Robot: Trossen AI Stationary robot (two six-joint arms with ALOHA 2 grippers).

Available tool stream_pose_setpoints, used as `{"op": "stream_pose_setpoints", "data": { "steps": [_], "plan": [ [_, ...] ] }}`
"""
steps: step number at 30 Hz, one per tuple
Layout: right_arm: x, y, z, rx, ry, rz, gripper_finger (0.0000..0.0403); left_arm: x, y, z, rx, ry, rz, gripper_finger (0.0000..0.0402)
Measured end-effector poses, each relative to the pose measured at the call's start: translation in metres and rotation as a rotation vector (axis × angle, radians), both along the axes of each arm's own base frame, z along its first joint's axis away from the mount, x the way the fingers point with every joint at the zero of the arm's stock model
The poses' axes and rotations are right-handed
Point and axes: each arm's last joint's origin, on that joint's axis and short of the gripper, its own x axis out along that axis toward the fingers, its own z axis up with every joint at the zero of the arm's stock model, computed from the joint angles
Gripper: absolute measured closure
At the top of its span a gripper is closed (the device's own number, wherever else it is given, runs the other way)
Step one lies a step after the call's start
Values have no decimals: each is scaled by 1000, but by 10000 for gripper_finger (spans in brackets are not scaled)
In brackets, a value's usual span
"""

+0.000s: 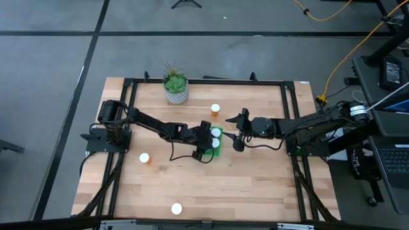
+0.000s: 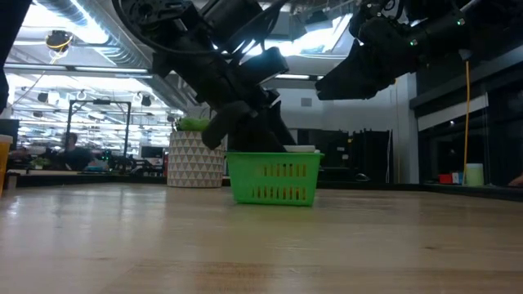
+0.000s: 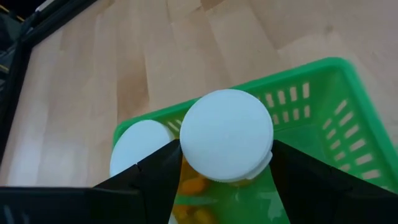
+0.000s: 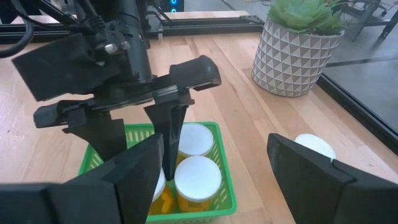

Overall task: Pick and place pill bottles into a basket
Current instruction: Put the orange pill bottle into the green basket

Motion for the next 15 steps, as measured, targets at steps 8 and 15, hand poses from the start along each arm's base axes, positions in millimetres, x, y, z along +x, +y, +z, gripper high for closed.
{"op": "stream_pose_setpoints", "data": {
  "steps": [8, 15],
  "plan": [
    [0, 0, 0, 0, 0, 0, 111, 0, -4, 0, 7, -1, -6, 169],
    [0, 0, 0, 1, 0, 0, 111, 0, -3, 0, 22, -2, 14, 167]
  ]
}}
